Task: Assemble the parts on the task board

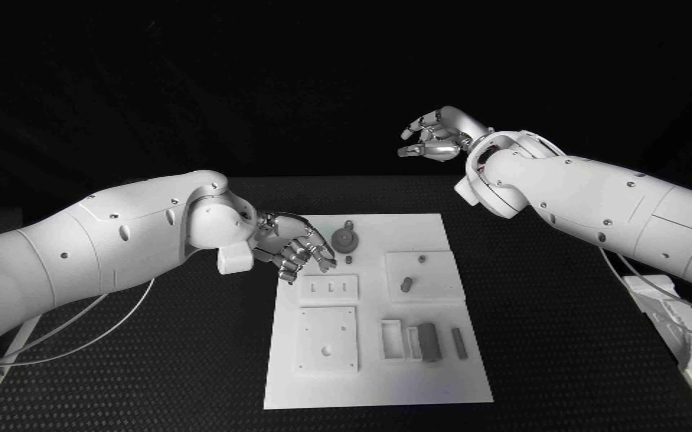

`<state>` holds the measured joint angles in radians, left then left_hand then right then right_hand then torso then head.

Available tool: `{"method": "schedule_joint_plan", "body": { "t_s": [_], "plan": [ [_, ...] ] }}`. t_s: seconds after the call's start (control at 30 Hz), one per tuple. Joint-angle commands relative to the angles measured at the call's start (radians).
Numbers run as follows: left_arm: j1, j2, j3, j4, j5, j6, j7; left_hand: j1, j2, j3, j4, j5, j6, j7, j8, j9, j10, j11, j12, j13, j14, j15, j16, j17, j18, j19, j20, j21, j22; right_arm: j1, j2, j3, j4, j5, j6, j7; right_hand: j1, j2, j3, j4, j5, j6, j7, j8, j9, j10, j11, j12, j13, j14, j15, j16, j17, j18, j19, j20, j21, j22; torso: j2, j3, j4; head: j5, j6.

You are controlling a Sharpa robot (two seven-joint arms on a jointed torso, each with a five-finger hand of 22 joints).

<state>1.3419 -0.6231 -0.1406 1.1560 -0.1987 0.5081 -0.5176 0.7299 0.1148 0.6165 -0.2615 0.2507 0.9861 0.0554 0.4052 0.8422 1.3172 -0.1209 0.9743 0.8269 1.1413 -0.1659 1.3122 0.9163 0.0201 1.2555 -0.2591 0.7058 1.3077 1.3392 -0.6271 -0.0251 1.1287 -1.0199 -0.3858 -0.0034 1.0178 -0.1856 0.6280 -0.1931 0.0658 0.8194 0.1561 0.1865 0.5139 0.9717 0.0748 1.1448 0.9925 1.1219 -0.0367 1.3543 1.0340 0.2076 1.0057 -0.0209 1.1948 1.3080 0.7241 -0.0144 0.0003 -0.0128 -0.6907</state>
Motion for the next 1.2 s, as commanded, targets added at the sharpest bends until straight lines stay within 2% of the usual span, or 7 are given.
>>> {"method": "schedule_joint_plan", "body": {
  "t_s": [0.03,0.33,0.47,0.53,0.6,1.03,1.2],
  "plan": [
    [0.001,0.003,0.0,-0.002,0.015,0.019,0.003,0.002,0.009,-0.004,0.0,0.011,0.241,-0.074,0.003,0.061,-0.01,-0.003,0.005,0.002,-0.006,-0.001,0.0,0.002,0.036,-0.005,-0.002,0.007,0.023,-0.001,0.0,0.0,0.001,0.003,0.014,0.008,-0.001,0.012,-0.007,0.001,0.001,-0.024,0.029,0.005,-0.002,-0.007,-0.003,0.003,-0.001,-0.01,0.0,-0.003,-0.001,0.054,-0.002,-0.002,-0.007,0.005,0.0,0.0002,-0.0003,0.001,-0.002],
    [0.001,0.005,0.0,-0.003,-0.022,-0.007,0.002,0.001,0.009,-0.004,-0.001,0.012,0.241,-0.074,0.003,0.062,-0.01,-0.003,0.006,0.002,-0.006,-0.001,0.001,0.002,0.036,-0.005,-0.002,0.008,0.023,-0.001,0.0,0.0,0.001,0.003,0.015,0.007,-0.001,0.013,-0.007,0.001,0.001,-0.024,0.029,0.005,-0.002,-0.007,-0.003,0.004,-0.001,-0.011,0.0,-0.003,-0.001,0.054,-0.002,-0.002,-0.007,0.005,0.001,0.0008,-0.0002,0.002,-0.002],
    [0.001,0.008,0.0,0.0,-0.11,-0.069,0.009,0.001,0.008,-0.003,-0.003,0.013,0.241,-0.074,0.003,0.062,-0.011,-0.003,0.006,0.002,-0.006,-0.001,0.001,0.002,0.036,-0.005,-0.002,0.008,0.023,-0.003,0.0,0.0,0.001,0.004,0.015,0.008,-0.001,0.013,-0.007,0.001,0.001,-0.024,0.029,0.005,-0.002,-0.008,-0.003,0.004,-0.001,-0.011,0.0,-0.003,-0.001,0.054,-0.002,-0.002,-0.007,0.005,0.001,0.0011,-0.0006,0.002,-0.002],
    [0.001,0.01,0.0,0.007,-0.17,-0.123,0.008,0.002,0.007,-0.003,-0.004,0.012,0.24,-0.074,0.002,0.062,-0.011,-0.003,0.006,0.002,-0.007,-0.002,0.001,0.002,0.036,-0.005,-0.002,0.008,0.022,-0.003,0.0,0.0,0.002,0.004,0.016,0.008,-0.002,0.013,-0.007,0.001,0.001,-0.024,0.029,0.005,-0.002,-0.008,-0.003,0.004,-0.001,-0.011,0.0,-0.003,-0.001,0.054,-0.002,-0.002,-0.007,0.006,0.001,0.0012,-0.0008,0.002,-0.002],
    [0.001,0.012,0.0,0.011,-0.197,-0.139,0.005,0.003,0.006,-0.002,-0.005,0.012,0.239,-0.074,0.001,0.063,-0.012,-0.003,0.005,0.002,-0.007,-0.002,0.001,0.002,0.037,-0.005,-0.002,0.008,0.022,-0.004,0.0,0.0,0.004,0.004,0.016,0.008,-0.002,0.013,-0.007,0.001,0.001,-0.024,0.029,0.005,-0.002,-0.008,-0.003,0.004,-0.001,-0.011,0.0,-0.003,-0.001,0.054,-0.002,-0.002,-0.007,0.006,0.0,0.0012,-0.0014,0.003,-0.002],
    [0.001,0.019,0.0,0.012,-0.189,-0.191,-0.008,0.006,0.004,0.0,-0.006,0.01,0.24,-0.074,0.001,0.064,-0.012,-0.004,0.006,0.001,-0.006,-0.003,0.001,0.002,0.037,-0.004,-0.003,0.009,0.022,-0.006,0.0,0.0,0.008,0.004,0.023,0.008,-0.001,0.014,-0.008,0.001,0.001,-0.024,0.029,0.006,-0.002,-0.008,-0.003,0.004,-0.002,-0.011,0.0,-0.003,-0.001,0.054,-0.002,-0.001,-0.007,0.006,0.001,0.0014,-0.0016,0.005,0.0],
    [0.001,0.018,0.0,0.012,-0.189,-0.193,-0.003,0.006,0.003,0.0,-0.006,0.009,0.24,-0.074,0.001,0.064,-0.012,-0.004,0.006,0.001,-0.006,-0.003,0.001,0.002,0.037,-0.004,-0.003,0.009,0.022,-0.009,-0.006,0.0,0.028,0.004,0.027,0.01,-0.001,0.015,-0.008,0.0,0.001,-0.024,0.029,0.006,-0.002,-0.008,-0.003,0.005,-0.002,-0.011,0.0,-0.003,-0.001,0.054,-0.003,-0.001,-0.007,0.006,0.0,0.001,-0.0011,0.005,0.002]
  ]
}}
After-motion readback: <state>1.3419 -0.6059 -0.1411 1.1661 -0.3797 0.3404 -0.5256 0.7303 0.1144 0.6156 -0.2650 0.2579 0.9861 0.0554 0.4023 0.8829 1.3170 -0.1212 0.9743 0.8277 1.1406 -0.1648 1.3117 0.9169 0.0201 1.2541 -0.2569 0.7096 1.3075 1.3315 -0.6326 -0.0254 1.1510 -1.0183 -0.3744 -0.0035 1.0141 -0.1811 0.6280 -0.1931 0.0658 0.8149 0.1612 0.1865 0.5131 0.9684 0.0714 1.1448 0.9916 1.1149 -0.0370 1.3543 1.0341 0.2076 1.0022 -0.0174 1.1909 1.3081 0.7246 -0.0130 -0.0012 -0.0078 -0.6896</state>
